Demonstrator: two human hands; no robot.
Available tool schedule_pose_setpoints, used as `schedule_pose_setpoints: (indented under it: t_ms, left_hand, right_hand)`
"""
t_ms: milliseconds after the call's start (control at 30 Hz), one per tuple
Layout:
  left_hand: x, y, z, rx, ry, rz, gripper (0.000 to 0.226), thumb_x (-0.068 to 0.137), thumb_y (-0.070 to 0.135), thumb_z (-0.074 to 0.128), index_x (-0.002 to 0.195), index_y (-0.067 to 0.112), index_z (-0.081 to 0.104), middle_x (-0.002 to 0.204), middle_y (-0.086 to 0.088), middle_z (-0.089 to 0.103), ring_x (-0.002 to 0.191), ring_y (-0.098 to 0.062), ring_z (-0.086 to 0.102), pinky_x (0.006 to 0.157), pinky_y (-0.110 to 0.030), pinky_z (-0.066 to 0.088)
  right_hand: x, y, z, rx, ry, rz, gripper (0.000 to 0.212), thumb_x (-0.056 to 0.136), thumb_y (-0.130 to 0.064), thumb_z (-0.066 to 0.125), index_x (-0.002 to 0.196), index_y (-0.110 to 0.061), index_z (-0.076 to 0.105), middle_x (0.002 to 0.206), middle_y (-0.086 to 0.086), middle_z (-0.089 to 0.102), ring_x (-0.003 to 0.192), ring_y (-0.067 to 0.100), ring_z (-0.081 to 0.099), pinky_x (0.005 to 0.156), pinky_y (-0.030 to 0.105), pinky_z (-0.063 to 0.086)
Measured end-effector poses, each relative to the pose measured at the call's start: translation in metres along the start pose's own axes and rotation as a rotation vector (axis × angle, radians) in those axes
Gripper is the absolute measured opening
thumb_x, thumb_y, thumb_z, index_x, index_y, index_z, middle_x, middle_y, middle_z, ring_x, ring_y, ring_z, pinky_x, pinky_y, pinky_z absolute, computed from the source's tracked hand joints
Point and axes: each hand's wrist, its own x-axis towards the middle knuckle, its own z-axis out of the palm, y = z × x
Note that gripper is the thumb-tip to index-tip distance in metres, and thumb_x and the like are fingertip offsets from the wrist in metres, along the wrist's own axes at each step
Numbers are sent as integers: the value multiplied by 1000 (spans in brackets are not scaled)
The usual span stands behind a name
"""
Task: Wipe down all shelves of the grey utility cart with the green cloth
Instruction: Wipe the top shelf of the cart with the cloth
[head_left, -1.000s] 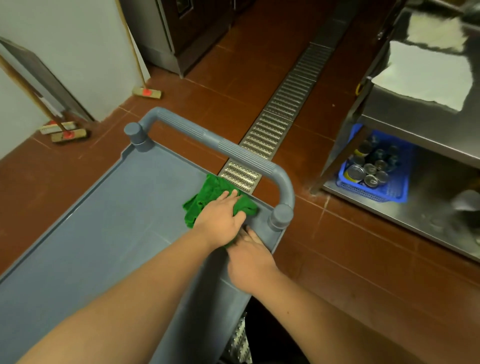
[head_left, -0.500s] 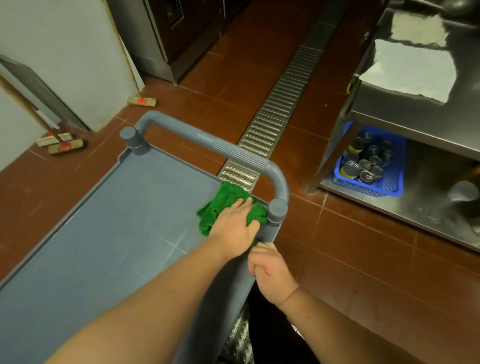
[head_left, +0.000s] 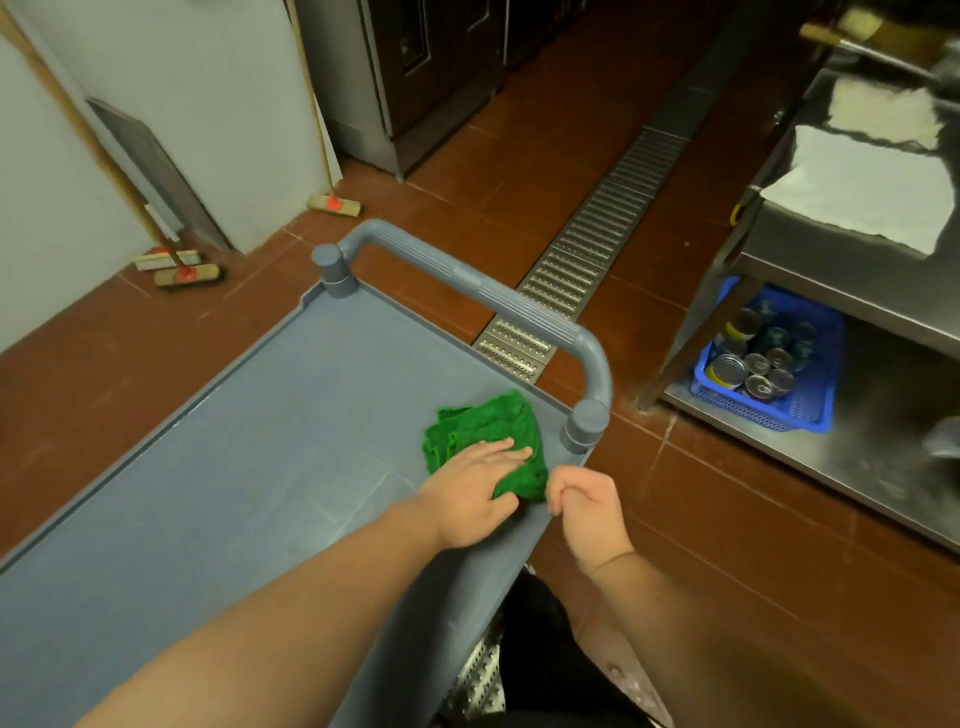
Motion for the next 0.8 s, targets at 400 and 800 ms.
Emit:
schedule_pose_setpoints:
  t_ms: [400,800]
  left_hand:
    - [-176,-25,50,-123,112,-85,60,77,36,41,136,30,52,152,16,37,146,-4,18,119,-29,-3]
    - [-339,-25,87,-209,281,-367,55,74,36,39,123,29,63,144,21,47,141,2,25,119,-22,0]
  right_hand:
    - [-4,-21,18,-239,-40,88,12,61,-3,35,54,1,44,52,6,39,50,9,36,49,24,30]
    - [-48,-52,124,-391,-230,7,16,62,-11,34,59,-14,49,53,0,38,51,18,35,50,27,27]
